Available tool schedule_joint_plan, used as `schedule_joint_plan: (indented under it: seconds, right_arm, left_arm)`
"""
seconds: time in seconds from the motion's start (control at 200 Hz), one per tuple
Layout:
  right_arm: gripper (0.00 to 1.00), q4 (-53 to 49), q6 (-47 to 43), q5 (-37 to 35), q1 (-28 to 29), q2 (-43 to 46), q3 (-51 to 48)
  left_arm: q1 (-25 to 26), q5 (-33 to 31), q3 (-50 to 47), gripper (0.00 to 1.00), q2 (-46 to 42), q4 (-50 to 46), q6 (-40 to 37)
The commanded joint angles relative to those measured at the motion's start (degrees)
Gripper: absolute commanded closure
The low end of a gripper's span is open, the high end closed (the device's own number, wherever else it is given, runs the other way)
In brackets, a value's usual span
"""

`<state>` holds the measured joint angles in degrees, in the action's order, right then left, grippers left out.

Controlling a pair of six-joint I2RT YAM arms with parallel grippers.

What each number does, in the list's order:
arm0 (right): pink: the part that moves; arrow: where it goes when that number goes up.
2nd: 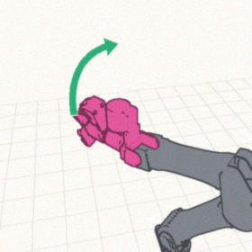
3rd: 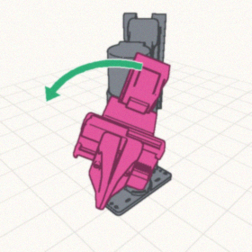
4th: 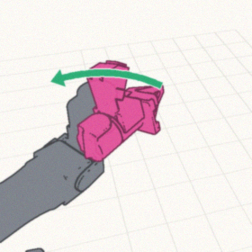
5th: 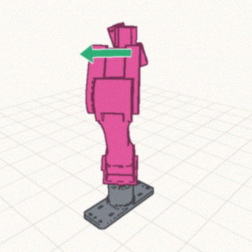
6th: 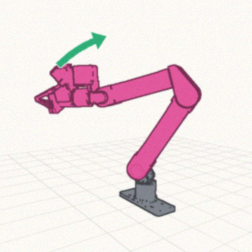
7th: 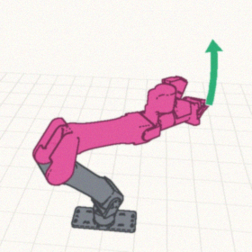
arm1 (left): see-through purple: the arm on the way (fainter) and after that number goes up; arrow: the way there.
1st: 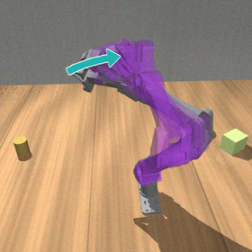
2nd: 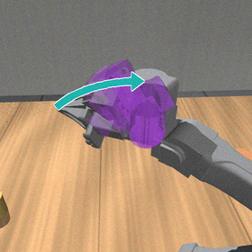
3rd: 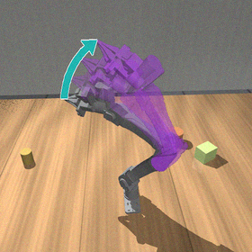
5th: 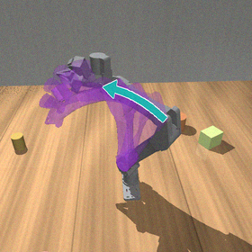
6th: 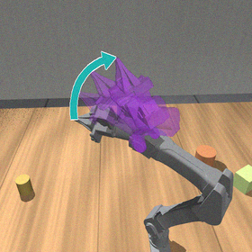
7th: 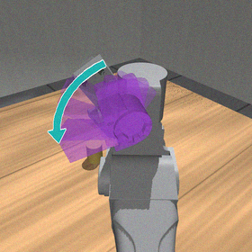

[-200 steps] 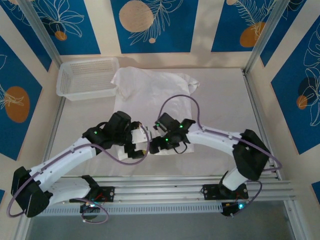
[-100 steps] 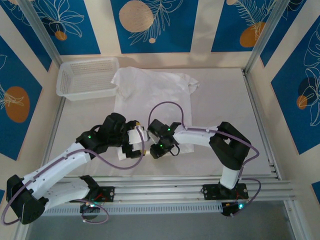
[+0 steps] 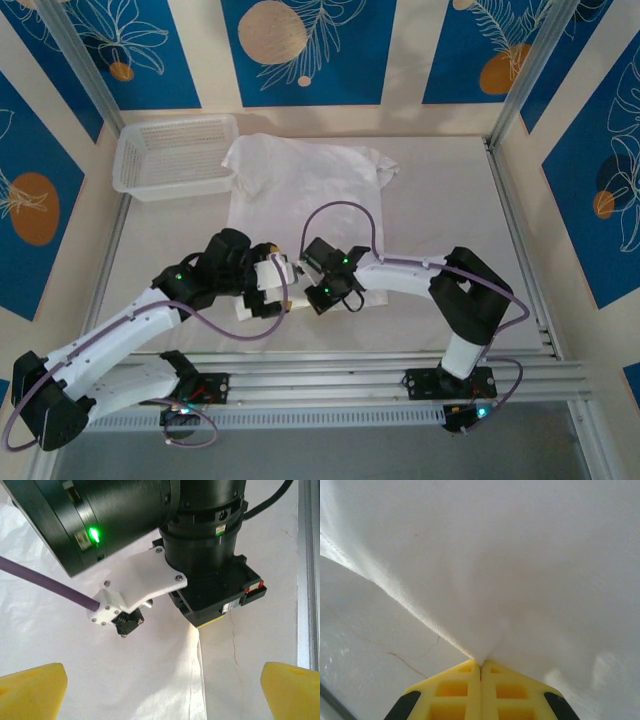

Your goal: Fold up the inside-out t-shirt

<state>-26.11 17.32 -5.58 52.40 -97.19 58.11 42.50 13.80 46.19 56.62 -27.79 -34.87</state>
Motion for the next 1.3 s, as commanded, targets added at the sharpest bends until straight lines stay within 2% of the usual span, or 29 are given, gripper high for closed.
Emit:
schedule_joint_plan:
  seconds: [0.0, 0.17, 0.385, 0.545, 0.66, 0.72, 0.78, 0.82, 0.885, 0.955, 0.98, 1.005, 1.025, 1.07, 1.09, 1.165, 1.205, 1.24, 1.295]
  right_arm:
    - [1.0, 0.6, -0.1, 0.6, -1.9, 6.1, -0.2]
    - [1.0, 2.4, 1.5, 4.7, -6.3, 15.2, -1.4]
    - [1.0, 4.0, 4.1, 9.9, -9.1, 16.8, -0.8]
    - [1.0, 5.0, 5.7, 11.0, -9.2, 18.3, -1.1]
    - [1.0, 4.5, 5.3, 10.8, -9.6, 20.7, -1.7]
    - [1.0, 4.8, 5.1, 10.6, -9.9, 22.2, -2.5]
    - [1.0, 4.9, 5.1, 9.9, -10.5, 23.6, -3.5]
    - [1.0, 4.9, 5.0, 9.7, -11.0, 24.2, -4.0]
    - [1.0, 4.7, 4.3, 9.9, -11.7, 24.8, -4.5]
    - [1.0, 4.0, 2.9, 9.8, -11.9, 24.9, -4.6]
    - [1.0, 3.7, 2.5, 9.8, -11.8, 24.9, -4.6]
    - [0.96, 3.6, 2.3, 9.6, -11.7, 25.1, -4.7]
    - [0.89, 3.7, 2.2, 9.2, -11.6, 25.3, -4.8]
    - [0.62, 4.4, 1.7, 6.9, -10.8, 26.4, -5.5]
    - [0.53, 5.2, 1.4, 4.8, -9.9, 27.1, -6.1]
    - [0.39, 12.0, -3.4, -4.1, -3.2, 30.6, -9.9]
    - [0.37, 19.5, -7.3, -8.7, 1.1, 32.6, -13.8]
    - [0.4, 28.2, -11.3, -12.4, 4.6, 34.0, -17.8]
    - [0.6, 44.6, -19.5, -16.6, 8.2, 34.3, -25.2]
  left_arm:
    - [-0.2, 0.4, -1.1, 0.01, -0.3, 0.9, 0.4]
    - [-0.2, 4.4, -2.6, 0.01, 3.1, 6.5, 2.9]
    - [-0.1, 3.6, -1.4, 0.01, 17.0, 19.1, 11.2]
    - [0.0, -4.5, -2.3, 0.01, 23.6, 30.3, 17.2]
    - [-0.2, -16.2, -3.2, 0.03, 25.7, 33.0, 19.3]
    - [-0.6, -21.1, -3.6, 0.1, 26.0, 33.2, 20.0]
    - [-0.8, -24.1, -4.1, 0.24, 25.6, 33.5, 20.5]
    - [-1.0, -24.5, -4.4, 0.41, 25.0, 33.7, 20.8]
    - [-1.3, -22.5, -4.5, 0.77, 23.7, 33.0, 20.8]
    - [-1.3, -17.4, -4.0, 1.0, 21.5, 31.6, 20.2]
    - [-1.3, -15.8, -3.8, 1.0, 20.6, 31.3, 20.5]
    - [-1.3, -14.7, -3.5, 1.0, 19.7, 30.9, 21.4]
    - [-1.3, -14.1, -3.0, 1.0, 19.2, 30.4, 22.3]
    - [-1.5, -13.0, -1.3, 1.0, 18.4, 28.7, 24.7]
    - [-1.5, -12.6, -0.4, 1.0, 18.1, 28.1, 26.0]
    - [-1.6, -11.0, 2.7, 1.0, 17.9, 26.2, 31.2]
    - [-1.6, -10.3, 4.9, 1.0, 18.3, 24.5, 33.5]
    - [-1.7, -10.3, 7.0, 1.0, 18.9, 22.3, 35.0]
    - [-1.7, -10.8, 10.6, 1.0, 20.1, 18.4, 36.9]
